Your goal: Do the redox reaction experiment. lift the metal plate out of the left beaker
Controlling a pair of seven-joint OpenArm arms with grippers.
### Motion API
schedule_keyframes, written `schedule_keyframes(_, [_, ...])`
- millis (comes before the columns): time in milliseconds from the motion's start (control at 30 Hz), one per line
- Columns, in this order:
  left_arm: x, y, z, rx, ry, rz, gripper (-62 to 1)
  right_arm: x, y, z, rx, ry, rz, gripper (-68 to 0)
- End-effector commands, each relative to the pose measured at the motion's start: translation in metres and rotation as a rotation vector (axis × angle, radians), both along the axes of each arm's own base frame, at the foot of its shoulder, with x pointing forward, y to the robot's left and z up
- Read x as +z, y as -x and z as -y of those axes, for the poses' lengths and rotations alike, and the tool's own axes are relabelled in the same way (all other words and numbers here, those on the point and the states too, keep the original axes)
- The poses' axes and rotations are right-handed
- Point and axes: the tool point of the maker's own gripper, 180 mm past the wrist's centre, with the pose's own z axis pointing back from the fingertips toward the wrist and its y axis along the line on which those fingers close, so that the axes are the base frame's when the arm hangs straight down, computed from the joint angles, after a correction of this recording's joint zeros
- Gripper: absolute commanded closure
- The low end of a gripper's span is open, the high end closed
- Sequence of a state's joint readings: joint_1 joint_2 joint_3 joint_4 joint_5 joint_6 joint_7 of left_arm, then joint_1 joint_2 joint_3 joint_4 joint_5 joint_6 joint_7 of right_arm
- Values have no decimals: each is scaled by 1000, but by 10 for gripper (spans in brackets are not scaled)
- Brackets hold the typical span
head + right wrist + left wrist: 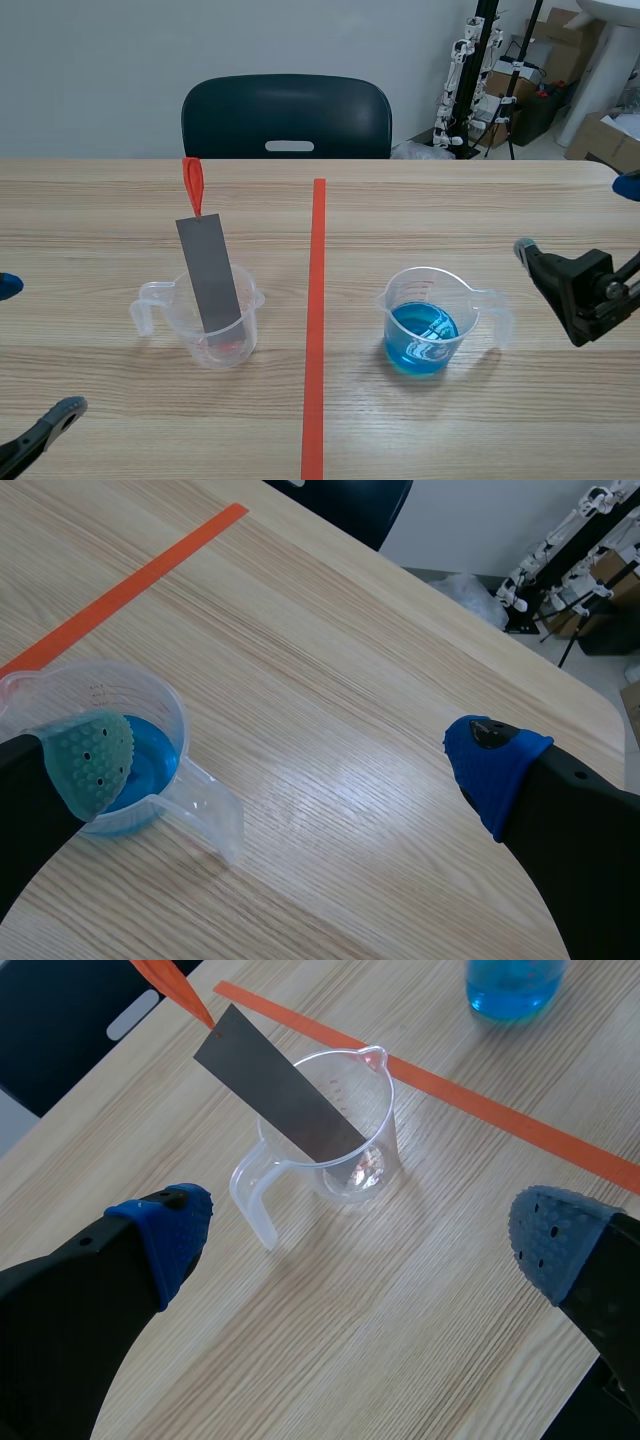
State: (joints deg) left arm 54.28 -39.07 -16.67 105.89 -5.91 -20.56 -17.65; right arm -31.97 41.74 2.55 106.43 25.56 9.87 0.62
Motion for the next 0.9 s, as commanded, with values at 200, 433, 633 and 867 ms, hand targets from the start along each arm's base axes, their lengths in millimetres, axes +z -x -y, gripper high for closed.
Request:
schedule_keyframes(200, [6,-2,2,6,19,18,-623,9,13,-10,29,-52,49,-679])
schedule_keyframes(433, [7,-2,2,5,22,21,-623,11,20,-14,46,-83,74,-679])
schedule_keyframes(633, [6,-2,2,7,18,17,-623,13,27,-18,66,-101,91,-679])
schedule_keyframes(867, [-5,0,-6,26,5,-13,-623,21,27,-21,86,-114,130,-679])
